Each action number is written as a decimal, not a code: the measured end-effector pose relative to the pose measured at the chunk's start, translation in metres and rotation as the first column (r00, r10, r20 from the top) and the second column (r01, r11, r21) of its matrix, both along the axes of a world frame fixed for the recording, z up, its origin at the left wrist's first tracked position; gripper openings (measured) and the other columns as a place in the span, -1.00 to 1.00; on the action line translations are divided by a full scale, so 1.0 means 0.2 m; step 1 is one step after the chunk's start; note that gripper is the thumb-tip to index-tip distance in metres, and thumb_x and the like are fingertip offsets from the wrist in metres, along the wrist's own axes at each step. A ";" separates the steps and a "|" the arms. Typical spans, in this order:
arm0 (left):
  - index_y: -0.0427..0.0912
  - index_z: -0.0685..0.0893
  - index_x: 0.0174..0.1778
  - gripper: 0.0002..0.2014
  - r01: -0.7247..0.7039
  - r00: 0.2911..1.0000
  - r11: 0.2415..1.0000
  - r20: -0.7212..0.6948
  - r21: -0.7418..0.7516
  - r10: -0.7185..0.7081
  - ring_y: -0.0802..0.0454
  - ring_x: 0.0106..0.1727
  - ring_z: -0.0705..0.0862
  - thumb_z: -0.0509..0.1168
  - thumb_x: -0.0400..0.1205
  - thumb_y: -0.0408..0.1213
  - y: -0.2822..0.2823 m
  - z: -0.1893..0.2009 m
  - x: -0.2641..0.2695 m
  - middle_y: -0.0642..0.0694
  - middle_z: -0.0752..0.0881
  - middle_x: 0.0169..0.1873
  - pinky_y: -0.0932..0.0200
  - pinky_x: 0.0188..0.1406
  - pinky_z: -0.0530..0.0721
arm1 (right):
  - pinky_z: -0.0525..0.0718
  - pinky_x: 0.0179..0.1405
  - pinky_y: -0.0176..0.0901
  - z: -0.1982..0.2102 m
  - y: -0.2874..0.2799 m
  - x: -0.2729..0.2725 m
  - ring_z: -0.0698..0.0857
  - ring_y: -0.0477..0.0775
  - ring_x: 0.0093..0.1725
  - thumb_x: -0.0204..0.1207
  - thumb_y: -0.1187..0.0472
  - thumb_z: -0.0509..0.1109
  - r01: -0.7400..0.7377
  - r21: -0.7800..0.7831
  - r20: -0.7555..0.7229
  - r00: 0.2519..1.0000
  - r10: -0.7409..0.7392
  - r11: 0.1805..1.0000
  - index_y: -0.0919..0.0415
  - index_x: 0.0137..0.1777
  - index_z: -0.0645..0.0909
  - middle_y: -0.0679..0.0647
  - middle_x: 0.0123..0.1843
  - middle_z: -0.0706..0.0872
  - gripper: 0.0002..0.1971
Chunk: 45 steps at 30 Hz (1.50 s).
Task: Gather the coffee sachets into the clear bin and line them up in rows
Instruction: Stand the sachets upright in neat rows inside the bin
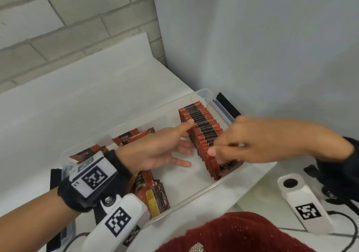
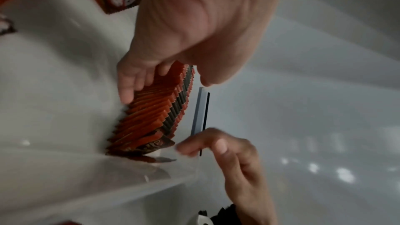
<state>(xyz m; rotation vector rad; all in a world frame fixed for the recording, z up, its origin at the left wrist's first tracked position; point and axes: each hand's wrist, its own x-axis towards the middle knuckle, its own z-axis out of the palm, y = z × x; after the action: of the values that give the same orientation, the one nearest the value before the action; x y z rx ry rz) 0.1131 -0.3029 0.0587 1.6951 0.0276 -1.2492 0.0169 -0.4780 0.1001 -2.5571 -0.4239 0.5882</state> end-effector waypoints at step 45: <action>-0.35 0.21 0.62 -0.22 -0.046 0.924 0.972 -0.381 -0.231 -0.047 -0.27 0.55 0.40 -0.05 0.69 0.24 -0.03 -0.02 -0.14 -0.44 0.41 0.51 -0.13 0.61 0.25 | 0.61 0.21 -0.12 -0.06 0.13 0.01 0.69 0.00 0.05 0.60 -0.36 -0.24 -0.102 -0.292 -0.421 0.906 -0.032 0.951 0.12 0.15 0.66 0.07 0.05 0.73 -0.25</action>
<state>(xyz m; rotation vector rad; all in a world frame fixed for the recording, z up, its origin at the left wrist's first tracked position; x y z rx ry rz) 0.0845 -0.3093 0.0538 1.2276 0.1096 -1.5071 0.0190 -0.4521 0.0884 -2.6035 -0.2382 1.2808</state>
